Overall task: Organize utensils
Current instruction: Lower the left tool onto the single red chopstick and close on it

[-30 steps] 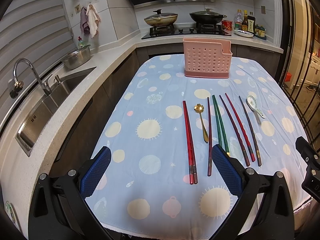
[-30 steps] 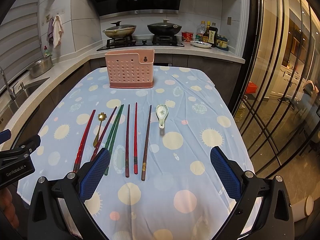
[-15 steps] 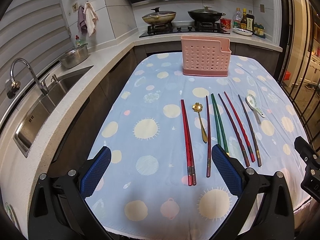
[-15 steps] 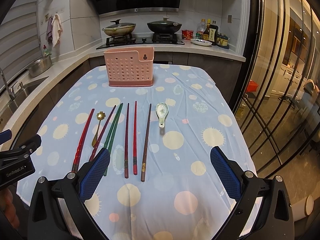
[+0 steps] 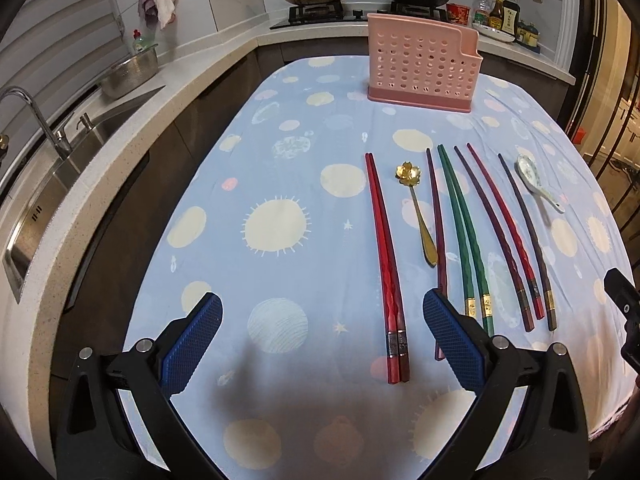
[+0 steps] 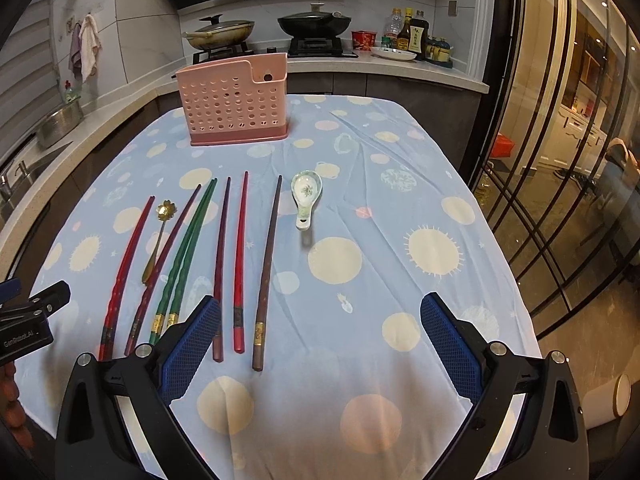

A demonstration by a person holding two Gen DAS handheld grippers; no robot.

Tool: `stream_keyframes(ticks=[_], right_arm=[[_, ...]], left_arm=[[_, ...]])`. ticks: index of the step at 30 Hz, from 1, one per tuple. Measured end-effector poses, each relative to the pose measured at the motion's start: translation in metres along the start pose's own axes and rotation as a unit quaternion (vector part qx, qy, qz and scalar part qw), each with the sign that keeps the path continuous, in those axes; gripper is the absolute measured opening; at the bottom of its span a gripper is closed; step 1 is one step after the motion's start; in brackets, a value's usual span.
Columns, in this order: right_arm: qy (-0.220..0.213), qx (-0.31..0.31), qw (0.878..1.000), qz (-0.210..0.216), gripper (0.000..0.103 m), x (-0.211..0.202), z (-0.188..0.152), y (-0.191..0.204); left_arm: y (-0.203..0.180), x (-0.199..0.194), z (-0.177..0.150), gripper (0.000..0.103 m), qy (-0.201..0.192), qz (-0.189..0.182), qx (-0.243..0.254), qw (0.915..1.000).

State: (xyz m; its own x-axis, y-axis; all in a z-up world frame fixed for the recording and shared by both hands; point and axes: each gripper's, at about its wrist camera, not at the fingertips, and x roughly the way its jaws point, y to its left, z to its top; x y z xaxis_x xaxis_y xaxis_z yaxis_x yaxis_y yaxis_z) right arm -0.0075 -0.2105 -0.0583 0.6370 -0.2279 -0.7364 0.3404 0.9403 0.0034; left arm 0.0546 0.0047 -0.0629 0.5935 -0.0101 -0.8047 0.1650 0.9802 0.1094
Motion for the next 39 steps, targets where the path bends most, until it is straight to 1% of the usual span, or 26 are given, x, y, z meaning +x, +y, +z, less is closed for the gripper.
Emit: stream_keyframes(ticks=[2, 5, 9, 16, 20, 27, 39], right_arm=[[0.008, 0.004, 1.0, 0.003, 0.092, 0.011, 0.004, -0.003], [0.014, 0.011, 1.0, 0.01, 0.089, 0.022, 0.011, -0.007], [0.013, 0.014, 1.0, 0.011, 0.089, 0.029, 0.02, -0.007], [0.025, 0.011, 1.0, 0.014, 0.089, 0.039, 0.023, -0.004], [0.03, 0.013, 0.999, 0.014, 0.089, 0.042, 0.023, -0.004], [0.03, 0.011, 0.999, 0.014, 0.089, 0.043, 0.025, -0.001], [0.035, 0.009, 0.999, 0.014, 0.089, 0.046, 0.024, 0.004]], left_arm=[[-0.002, 0.009, 0.001, 0.096, 0.004, -0.001, 0.006, 1.0], [-0.004, 0.022, 0.003, 0.096, 0.017, -0.006, 0.012, 0.9998], [-0.003, 0.039, 0.005, 0.096, 0.039, -0.016, 0.006, 0.9991], [0.0, 0.05, 0.006, 0.096, 0.039, -0.005, 0.009, 0.9992], [-0.002, 0.057, 0.007, 0.096, 0.049, -0.008, 0.012, 0.9987], [-0.001, 0.069, 0.005, 0.096, 0.059, 0.001, 0.018, 0.9981], [0.008, 0.074, 0.004, 0.097, 0.06, -0.013, 0.002, 0.9981]])
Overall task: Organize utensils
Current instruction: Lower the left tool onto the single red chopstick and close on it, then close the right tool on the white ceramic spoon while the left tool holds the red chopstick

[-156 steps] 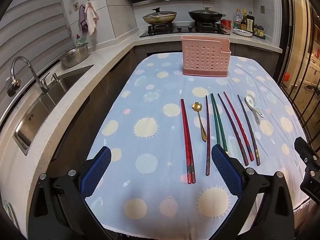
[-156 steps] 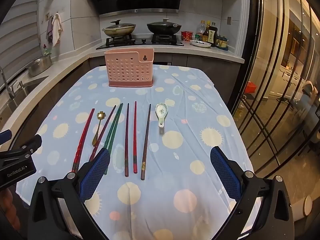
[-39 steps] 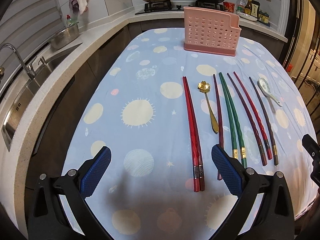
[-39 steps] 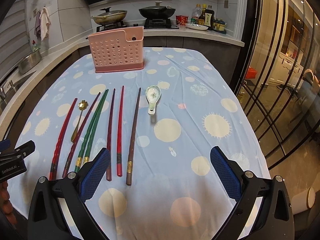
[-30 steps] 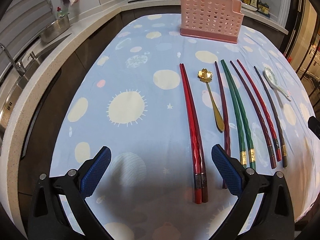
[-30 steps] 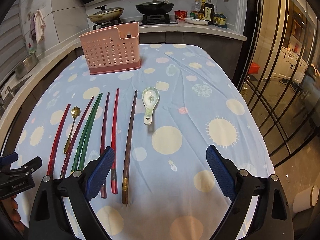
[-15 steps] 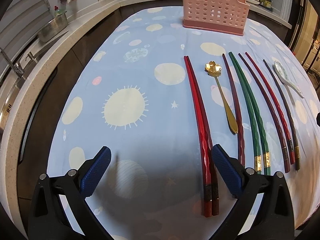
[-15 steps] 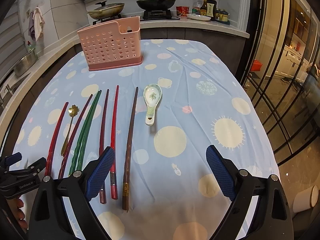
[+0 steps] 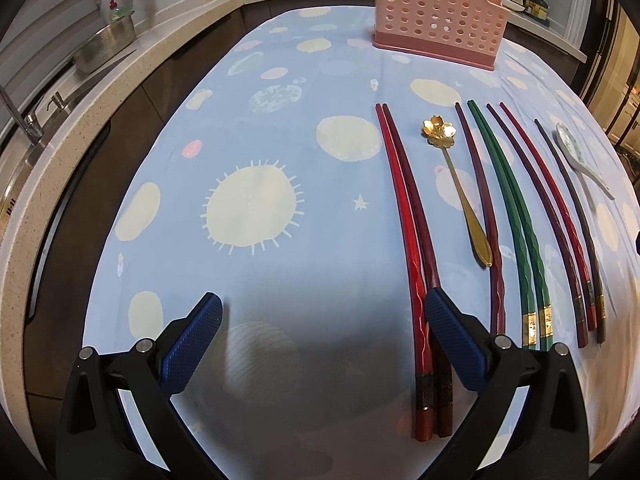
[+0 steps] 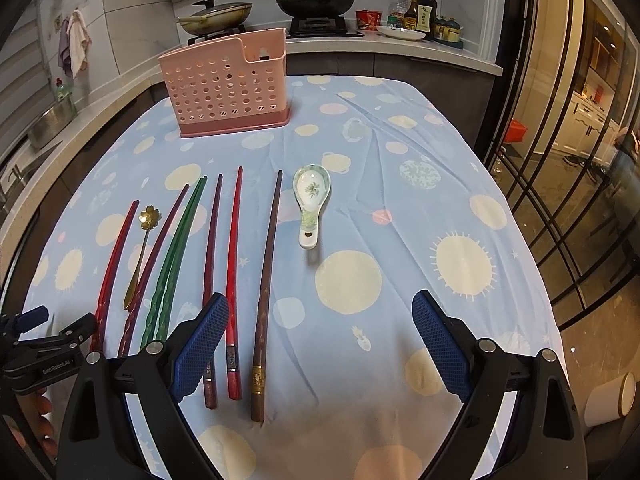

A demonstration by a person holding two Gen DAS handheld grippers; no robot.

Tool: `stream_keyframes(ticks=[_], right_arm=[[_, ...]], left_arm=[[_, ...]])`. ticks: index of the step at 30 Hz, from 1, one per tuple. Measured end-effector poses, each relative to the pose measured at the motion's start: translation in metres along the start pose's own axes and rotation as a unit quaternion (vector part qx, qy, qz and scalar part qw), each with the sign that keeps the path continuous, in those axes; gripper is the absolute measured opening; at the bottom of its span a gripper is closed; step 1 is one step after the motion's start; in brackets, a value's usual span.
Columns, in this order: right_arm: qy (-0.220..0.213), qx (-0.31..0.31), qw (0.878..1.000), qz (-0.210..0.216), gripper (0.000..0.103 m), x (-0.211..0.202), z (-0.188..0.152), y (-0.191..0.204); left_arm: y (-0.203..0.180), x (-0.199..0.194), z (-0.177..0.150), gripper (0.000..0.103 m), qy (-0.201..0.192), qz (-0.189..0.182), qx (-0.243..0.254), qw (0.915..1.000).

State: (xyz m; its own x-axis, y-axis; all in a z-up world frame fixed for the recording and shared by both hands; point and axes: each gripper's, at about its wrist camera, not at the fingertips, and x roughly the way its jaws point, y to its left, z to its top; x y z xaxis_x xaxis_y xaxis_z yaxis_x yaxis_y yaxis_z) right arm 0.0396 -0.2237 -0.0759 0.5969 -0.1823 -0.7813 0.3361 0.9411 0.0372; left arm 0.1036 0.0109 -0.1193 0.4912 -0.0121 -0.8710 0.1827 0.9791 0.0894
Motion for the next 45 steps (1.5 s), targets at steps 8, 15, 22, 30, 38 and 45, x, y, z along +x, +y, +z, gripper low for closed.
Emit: stream_keyframes(ticks=[8, 15, 22, 30, 38, 45], right_arm=[[0.001, -0.001, 1.0, 0.0, 0.089, 0.001, 0.0, 0.002], [0.002, -0.001, 1.0, -0.002, 0.089, 0.0, 0.001, 0.003], [0.003, 0.006, 1.0, -0.002, 0.088, 0.003, 0.004, -0.002], [0.038, 0.055, 0.995, 0.067, 0.05, 0.032, 0.022, -0.014], [0.052, 0.106, 0.988, 0.101, 0.019, 0.064, 0.047, -0.027], [0.073, 0.115, 0.985, 0.107, 0.005, 0.09, 0.047, -0.027]], left_arm=[[-0.002, 0.004, -0.001, 0.096, 0.011, 0.003, 0.006, 0.9999], [-0.002, 0.005, -0.003, 0.086, 0.013, -0.015, 0.009, 0.9998], [0.004, -0.008, -0.015, 0.057, 0.022, -0.056, 0.017, 0.9981], [0.004, -0.015, -0.02, 0.016, 0.021, -0.084, 0.019, 0.996], [0.001, -0.01, -0.012, 0.008, 0.025, -0.102, 0.013, 0.9943], [0.0, -0.007, -0.009, 0.008, 0.025, -0.101, 0.015, 0.9945]])
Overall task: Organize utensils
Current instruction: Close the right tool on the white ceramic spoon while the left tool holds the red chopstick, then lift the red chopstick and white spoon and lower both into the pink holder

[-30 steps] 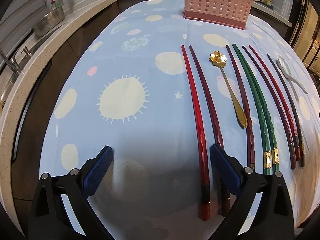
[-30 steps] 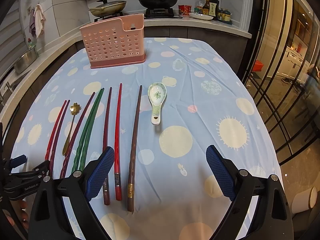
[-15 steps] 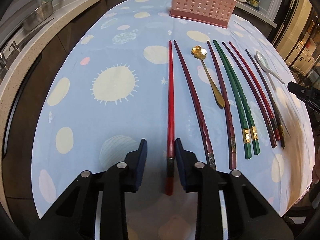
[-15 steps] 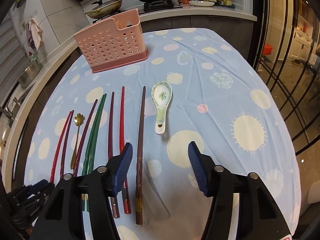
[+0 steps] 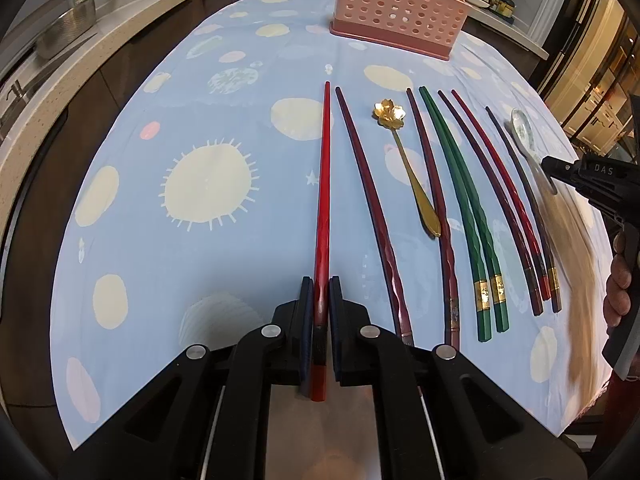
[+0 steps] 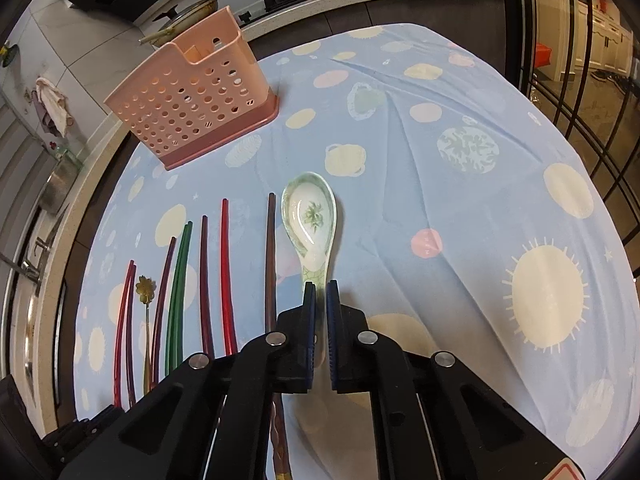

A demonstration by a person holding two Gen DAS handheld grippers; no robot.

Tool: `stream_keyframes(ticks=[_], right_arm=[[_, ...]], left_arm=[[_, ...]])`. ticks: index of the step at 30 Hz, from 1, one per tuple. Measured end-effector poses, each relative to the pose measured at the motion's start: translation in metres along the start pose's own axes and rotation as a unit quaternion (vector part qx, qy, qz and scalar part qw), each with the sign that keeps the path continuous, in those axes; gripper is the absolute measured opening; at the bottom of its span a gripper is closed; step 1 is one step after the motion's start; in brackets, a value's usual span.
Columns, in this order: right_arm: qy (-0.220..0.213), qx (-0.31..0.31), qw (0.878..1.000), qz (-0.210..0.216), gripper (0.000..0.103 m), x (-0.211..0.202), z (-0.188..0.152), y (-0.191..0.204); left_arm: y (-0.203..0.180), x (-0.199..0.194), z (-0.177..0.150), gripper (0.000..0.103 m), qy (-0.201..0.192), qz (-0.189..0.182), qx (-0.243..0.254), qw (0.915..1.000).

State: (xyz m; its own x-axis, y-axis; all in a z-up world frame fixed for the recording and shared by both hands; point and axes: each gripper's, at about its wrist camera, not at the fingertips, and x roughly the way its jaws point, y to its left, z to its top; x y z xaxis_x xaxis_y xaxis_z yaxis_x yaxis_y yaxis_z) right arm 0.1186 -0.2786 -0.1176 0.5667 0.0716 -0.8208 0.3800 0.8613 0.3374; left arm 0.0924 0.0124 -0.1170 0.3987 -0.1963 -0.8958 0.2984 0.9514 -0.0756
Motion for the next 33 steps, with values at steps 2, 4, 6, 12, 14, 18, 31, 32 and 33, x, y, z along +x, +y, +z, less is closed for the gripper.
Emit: stream_keyframes(ticks=[2, 4, 6, 12, 14, 18, 31, 32, 33], right_arm=[[0.006, 0.0, 1.0, 0.001, 0.004, 0.005, -0.003, -0.001], [0.0, -0.001, 1.0, 0.004, 0.004, 0.005, -0.005, -0.001], [-0.002, -0.006, 1.0, 0.0, 0.004, 0.005, -0.006, 0.0], [0.007, -0.009, 1.0, 0.015, 0.009, 0.008, -0.011, 0.003], [0.004, -0.008, 1.0, 0.017, 0.009, 0.008, -0.012, 0.004], [0.001, -0.019, 1.0, 0.01, 0.009, 0.007, -0.014, 0.007], [-0.022, -0.041, 0.999, -0.011, 0.008, -0.02, -0.03, 0.009], [-0.027, -0.041, 0.999, -0.012, 0.008, -0.026, -0.031, 0.009], [-0.033, -0.042, 0.999, -0.012, 0.008, -0.032, -0.032, 0.009]], left_arm=[[-0.001, 0.0, 0.001, 0.008, -0.001, 0.001, 0.001, 1.0], [-0.001, 0.001, 0.001, 0.008, -0.001, 0.003, 0.002, 1.0], [-0.002, 0.001, 0.002, 0.008, -0.002, 0.004, 0.002, 1.0], [-0.002, 0.002, 0.003, 0.008, -0.002, 0.005, 0.0, 1.0], [-0.002, 0.002, 0.003, 0.008, -0.002, 0.005, 0.0, 1.0], [-0.002, 0.002, 0.004, 0.008, -0.002, 0.004, -0.001, 1.0], [0.003, -0.005, -0.001, 0.007, -0.003, -0.026, -0.009, 0.9996], [0.003, -0.008, -0.002, 0.007, -0.006, -0.026, -0.008, 0.9996], [0.003, -0.011, -0.003, 0.007, -0.01, -0.025, -0.007, 0.9996]])
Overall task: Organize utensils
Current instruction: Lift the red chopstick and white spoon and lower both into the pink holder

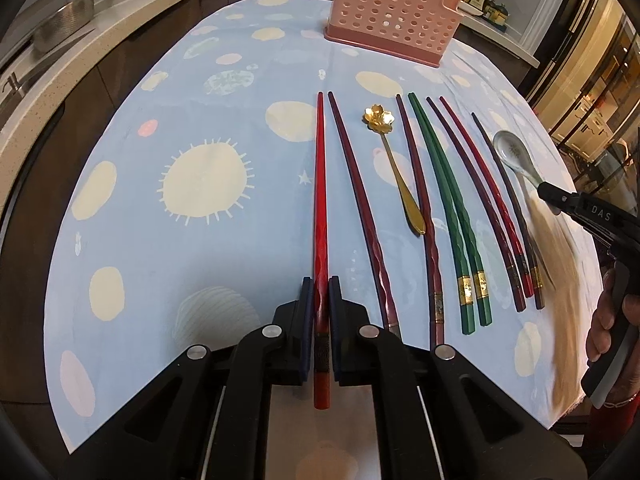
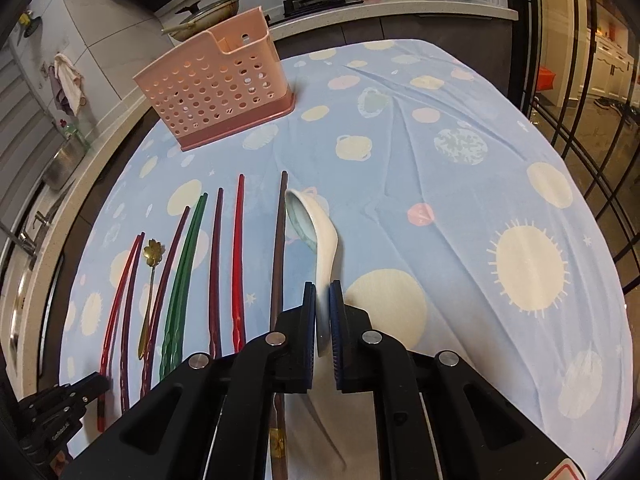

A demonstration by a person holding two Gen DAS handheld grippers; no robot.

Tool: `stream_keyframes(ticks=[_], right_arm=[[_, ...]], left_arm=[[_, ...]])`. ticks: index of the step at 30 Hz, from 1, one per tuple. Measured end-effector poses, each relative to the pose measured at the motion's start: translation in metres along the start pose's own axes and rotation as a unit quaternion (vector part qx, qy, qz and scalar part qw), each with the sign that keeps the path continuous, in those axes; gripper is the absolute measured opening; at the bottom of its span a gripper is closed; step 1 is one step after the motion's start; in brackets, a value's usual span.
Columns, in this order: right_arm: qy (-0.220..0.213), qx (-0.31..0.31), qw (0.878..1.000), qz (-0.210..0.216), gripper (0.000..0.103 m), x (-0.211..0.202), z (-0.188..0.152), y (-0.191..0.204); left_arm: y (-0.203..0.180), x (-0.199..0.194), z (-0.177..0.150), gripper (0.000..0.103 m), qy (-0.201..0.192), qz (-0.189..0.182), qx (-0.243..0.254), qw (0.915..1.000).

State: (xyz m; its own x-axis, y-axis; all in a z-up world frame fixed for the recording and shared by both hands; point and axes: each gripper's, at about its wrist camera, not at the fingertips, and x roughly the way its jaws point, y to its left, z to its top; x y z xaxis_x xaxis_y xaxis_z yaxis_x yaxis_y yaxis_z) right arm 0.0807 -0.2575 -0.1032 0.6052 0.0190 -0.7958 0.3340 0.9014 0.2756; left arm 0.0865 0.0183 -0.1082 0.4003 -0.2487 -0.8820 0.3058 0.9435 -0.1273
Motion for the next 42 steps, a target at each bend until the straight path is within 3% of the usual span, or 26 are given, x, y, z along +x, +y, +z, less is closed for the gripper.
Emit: stream_keyframes(ticks=[10, 20, 30, 42], right_arm=[[-0.061, -0.012, 0.998, 0.012, 0.008, -0.061, 0.008, 0.008], [-0.107, -0.042, 0.993, 0.023, 0.007, -0.091, 0.029, 0.028], [-0.122, -0.046, 0.99, 0.047, 0.007, -0.08, 0.096, 0.041], [-0.165, -0.064, 0.984, 0.032, 0.007, -0.051, 0.217, 0.075]], left_arm=[[0.001, -0.057, 0.006, 0.007, -0.069, -0.002, 0.002, 0.9976], [-0.001, -0.107, 0.05, 0.007, -0.15, 0.0, 0.018, 0.9885], [-0.01, -0.134, 0.144, 0.007, -0.231, 0.024, 0.042, 0.9718], [-0.042, -0.179, 0.278, 0.007, -0.337, 0.005, 0.059, 0.9396]])
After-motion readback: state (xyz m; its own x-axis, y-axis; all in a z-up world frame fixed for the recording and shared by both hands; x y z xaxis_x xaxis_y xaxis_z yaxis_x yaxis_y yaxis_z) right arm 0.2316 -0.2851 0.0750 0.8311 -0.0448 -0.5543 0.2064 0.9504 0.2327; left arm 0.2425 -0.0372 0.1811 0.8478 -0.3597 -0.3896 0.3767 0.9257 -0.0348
